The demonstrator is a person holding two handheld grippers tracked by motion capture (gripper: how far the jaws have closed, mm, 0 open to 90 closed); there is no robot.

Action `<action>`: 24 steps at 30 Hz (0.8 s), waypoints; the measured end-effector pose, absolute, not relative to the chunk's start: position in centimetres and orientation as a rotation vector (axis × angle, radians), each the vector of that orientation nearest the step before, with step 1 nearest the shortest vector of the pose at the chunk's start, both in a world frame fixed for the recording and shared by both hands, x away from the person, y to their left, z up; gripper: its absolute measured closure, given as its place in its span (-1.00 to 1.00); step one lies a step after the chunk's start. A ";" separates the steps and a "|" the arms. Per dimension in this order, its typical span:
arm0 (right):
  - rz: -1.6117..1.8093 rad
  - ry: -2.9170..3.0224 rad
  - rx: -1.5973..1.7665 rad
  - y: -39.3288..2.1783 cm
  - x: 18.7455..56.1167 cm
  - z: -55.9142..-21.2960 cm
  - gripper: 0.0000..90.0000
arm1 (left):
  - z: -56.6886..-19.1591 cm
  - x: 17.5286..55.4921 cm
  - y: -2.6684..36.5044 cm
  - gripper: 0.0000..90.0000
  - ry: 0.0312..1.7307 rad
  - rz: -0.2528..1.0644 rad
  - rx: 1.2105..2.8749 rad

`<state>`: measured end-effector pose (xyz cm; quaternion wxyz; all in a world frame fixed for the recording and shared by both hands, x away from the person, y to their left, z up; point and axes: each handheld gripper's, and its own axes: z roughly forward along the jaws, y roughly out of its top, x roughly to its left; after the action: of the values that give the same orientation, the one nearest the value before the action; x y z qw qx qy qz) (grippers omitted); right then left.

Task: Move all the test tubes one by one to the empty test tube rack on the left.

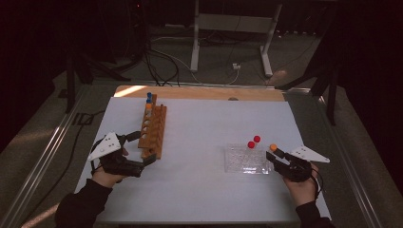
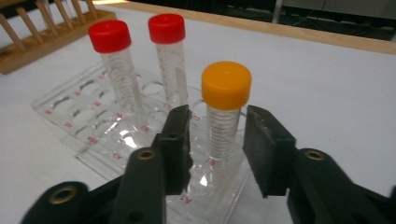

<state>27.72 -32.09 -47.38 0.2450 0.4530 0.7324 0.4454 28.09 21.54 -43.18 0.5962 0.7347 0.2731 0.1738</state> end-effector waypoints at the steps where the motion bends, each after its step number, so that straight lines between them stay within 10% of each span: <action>1: 1.215 2.004 1.234 -32.1 27.8 -47.4 0.45 | -43.2 28.1 21.6 -0.95 0.634 0.400 1.704; 24: 1.207 2.010 1.155 -32.3 27.7 -43.3 0.66 | -43.2 28.2 21.6 -0.95 0.634 0.390 1.712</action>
<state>27.69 -32.31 -43.32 0.2608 0.4267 0.7424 0.4457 28.16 21.60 -43.21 0.5950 0.7371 0.2730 0.1678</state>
